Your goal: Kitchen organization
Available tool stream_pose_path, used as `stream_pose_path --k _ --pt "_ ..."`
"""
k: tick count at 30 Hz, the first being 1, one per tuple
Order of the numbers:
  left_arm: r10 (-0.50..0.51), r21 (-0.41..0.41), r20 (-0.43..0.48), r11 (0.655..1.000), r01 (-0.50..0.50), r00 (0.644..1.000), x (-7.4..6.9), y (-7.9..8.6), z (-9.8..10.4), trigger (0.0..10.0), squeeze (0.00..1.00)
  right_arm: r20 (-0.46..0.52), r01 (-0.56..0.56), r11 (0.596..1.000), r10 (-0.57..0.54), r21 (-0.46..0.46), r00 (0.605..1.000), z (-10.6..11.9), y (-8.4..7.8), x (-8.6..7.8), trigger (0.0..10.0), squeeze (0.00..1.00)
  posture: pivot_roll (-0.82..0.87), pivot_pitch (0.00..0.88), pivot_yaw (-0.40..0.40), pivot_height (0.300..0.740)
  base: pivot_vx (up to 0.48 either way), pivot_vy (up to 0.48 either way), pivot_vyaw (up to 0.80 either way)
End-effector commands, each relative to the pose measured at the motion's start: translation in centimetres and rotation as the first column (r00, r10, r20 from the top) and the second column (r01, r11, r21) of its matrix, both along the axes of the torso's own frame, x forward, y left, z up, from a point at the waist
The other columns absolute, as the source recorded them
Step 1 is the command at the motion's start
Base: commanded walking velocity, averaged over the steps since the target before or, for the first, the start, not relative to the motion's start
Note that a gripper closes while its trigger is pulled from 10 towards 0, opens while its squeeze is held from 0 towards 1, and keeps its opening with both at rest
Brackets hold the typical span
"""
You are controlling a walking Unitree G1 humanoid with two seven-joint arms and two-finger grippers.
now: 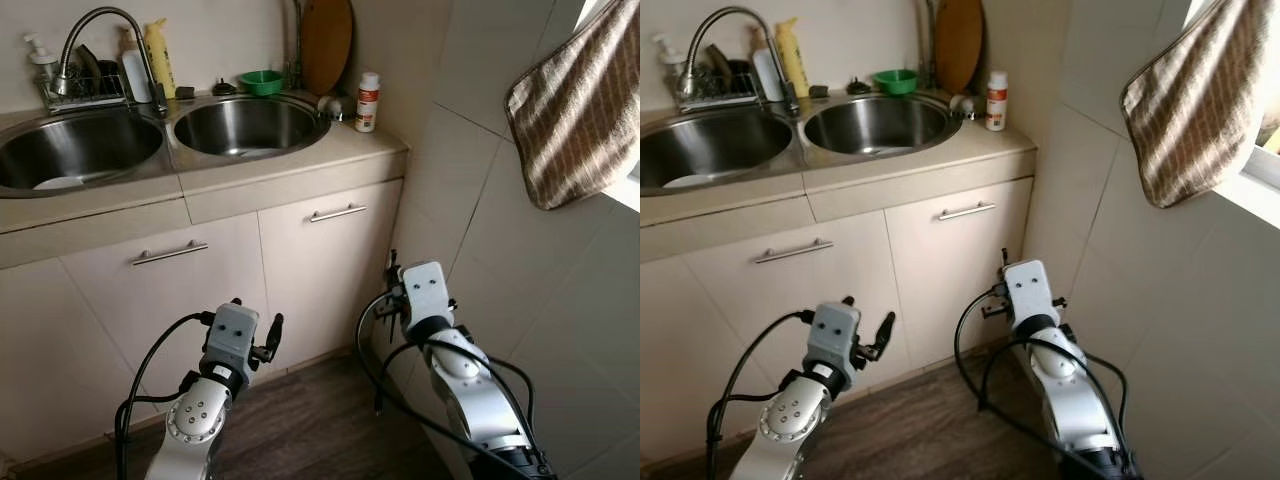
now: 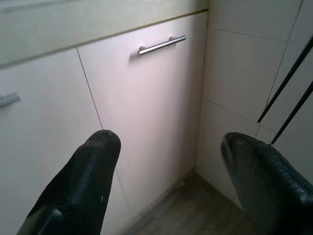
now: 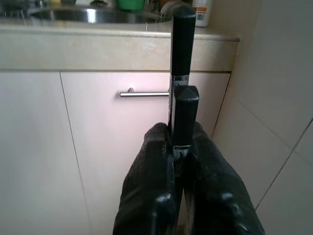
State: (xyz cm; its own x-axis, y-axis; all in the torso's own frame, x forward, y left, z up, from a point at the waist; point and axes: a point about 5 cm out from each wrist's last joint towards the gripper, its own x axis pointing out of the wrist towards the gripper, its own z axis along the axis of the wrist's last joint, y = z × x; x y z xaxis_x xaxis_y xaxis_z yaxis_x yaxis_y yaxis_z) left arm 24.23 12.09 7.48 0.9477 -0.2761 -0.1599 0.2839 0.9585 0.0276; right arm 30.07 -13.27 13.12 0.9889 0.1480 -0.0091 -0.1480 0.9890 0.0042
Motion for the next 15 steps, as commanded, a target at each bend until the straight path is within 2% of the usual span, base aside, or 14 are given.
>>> stream_pose_path --k 1,2,3,4,7,8,10,12,15 --pt "0.047 -0.075 -0.021 0.996 -0.048 0.999 1.0 0.5 0.4 10.0 0.00 0.017 -0.031 0.993 0.029 0.118 0.999 1.4 1.3 -0.5 10.0 0.00 -0.03 0.000 -0.016 0.740 0.000 0.000 0.00" --pt "0.035 -0.036 -0.024 0.999 -0.036 0.999 0.9 0.6 0.1 10.0 0.00 0.024 -0.045 0.995 0.043 0.092 0.999 1.7 1.7 -0.6 10.0 0.00 -0.03 0.000 -0.020 0.740 0.000 0.000 0.00" --pt "-0.007 0.049 -0.010 0.999 0.008 1.000 0.1 0.7 0.0 10.0 0.00 0.043 -0.063 0.998 0.063 0.020 0.997 1.9 2.0 -1.0 10.0 0.00 -0.04 0.000 -0.013 0.740 0.000 0.000 0.00" --pt "-0.037 0.043 0.006 0.998 0.037 0.999 -0.3 0.6 0.4 10.0 0.00 0.070 -0.081 0.997 0.081 0.009 0.994 2.4 1.9 -1.4 10.0 0.00 -0.03 0.000 -0.005 0.740 0.000 0.000 0.00" --pt "-0.032 0.049 0.016 0.998 0.031 0.999 -1.0 0.9 1.0 10.0 0.00 0.082 -0.096 0.995 0.097 -0.005 0.992 2.9 0.6 -2.1 10.0 0.00 -0.02 0.009 -0.019 0.740 0.000 0.000 0.00" --pt "0.010 0.025 -0.005 1.000 -0.010 1.000 -1.0 1.4 1.0 10.0 0.00 0.047 -0.048 0.998 0.051 -0.048 0.998 1.8 -0.7 -2.2 10.0 0.00 -0.02 0.022 -0.002 0.740 0.000 0.000 0.00" --pt "0.032 0.041 0.000 0.999 -0.032 0.999 -0.9 1.7 1.2 10.0 0.00 0.008 0.004 0.998 -0.004 -0.070 1.000 0.8 -1.6 -2.2 10.0 0.00 -0.02 0.023 0.000 0.740 0.000 0.141 0.00" --pt "0.005 0.045 0.021 0.999 -0.006 1.000 -1.0 1.6 2.0 10.0 0.00 -0.013 0.044 0.998 -0.044 -0.054 0.999 0.6 -2.0 -2.5 10.0 0.00 0.00 0.036 0.002 0.740 0.000 0.364 0.00" --pt "-0.028 0.074 0.056 0.997 0.023 0.998 -1.1 1.9 2.9 10.0 0.00 -0.020 0.053 0.998 -0.054 -0.045 0.998 0.5 -1.8 -3.0 10.0 0.00 0.00 0.024 0.011 0.740 0.000 0.444 0.00"
